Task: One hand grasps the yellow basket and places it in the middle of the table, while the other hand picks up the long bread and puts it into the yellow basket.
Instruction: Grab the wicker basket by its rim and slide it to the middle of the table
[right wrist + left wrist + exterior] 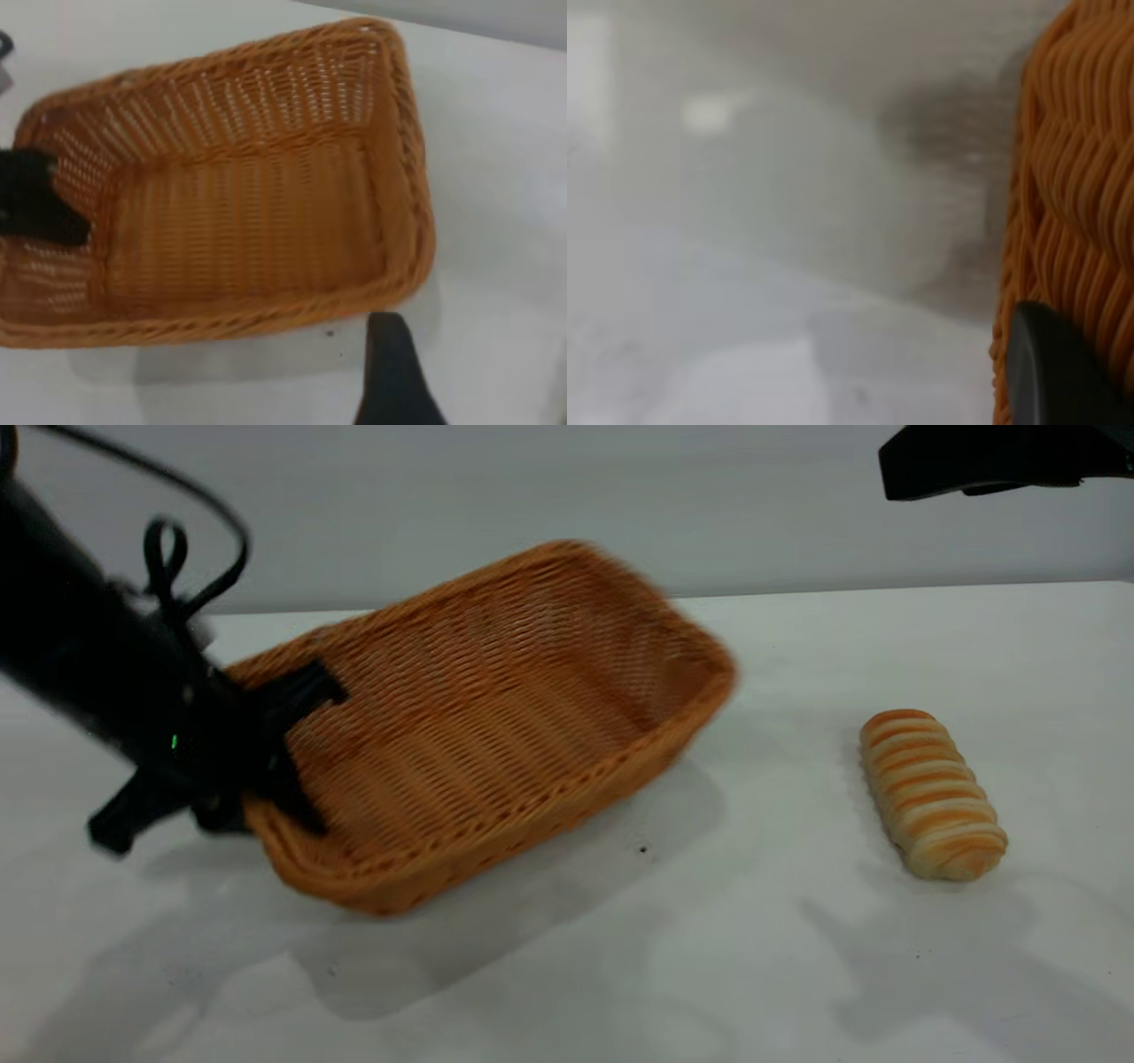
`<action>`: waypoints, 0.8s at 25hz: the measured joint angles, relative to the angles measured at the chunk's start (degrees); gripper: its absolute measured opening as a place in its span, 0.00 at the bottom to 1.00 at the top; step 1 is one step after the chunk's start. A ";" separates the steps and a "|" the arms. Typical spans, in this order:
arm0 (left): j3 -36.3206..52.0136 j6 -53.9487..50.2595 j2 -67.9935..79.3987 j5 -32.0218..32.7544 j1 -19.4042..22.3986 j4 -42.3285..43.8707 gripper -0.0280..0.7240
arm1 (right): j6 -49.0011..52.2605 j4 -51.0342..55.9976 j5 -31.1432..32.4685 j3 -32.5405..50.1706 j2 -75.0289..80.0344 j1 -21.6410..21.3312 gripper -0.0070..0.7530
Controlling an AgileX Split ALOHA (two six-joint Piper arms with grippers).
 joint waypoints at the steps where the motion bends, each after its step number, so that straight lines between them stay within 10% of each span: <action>1: -2.44 1.67 0.25 3.19 0.28 2.07 0.17 | 0.74 -0.33 -0.20 0.00 0.23 -0.48 0.71; 10: -31.01 -1.00 13.57 28.01 0.68 23.84 0.17 | 1.61 -1.45 -1.30 -1.59 10.78 -9.44 0.71; 20: -43.88 -1.59 24.72 33.32 -0.04 25.03 0.18 | 0.43 -1.51 -3.81 -10.34 30.21 -10.21 0.71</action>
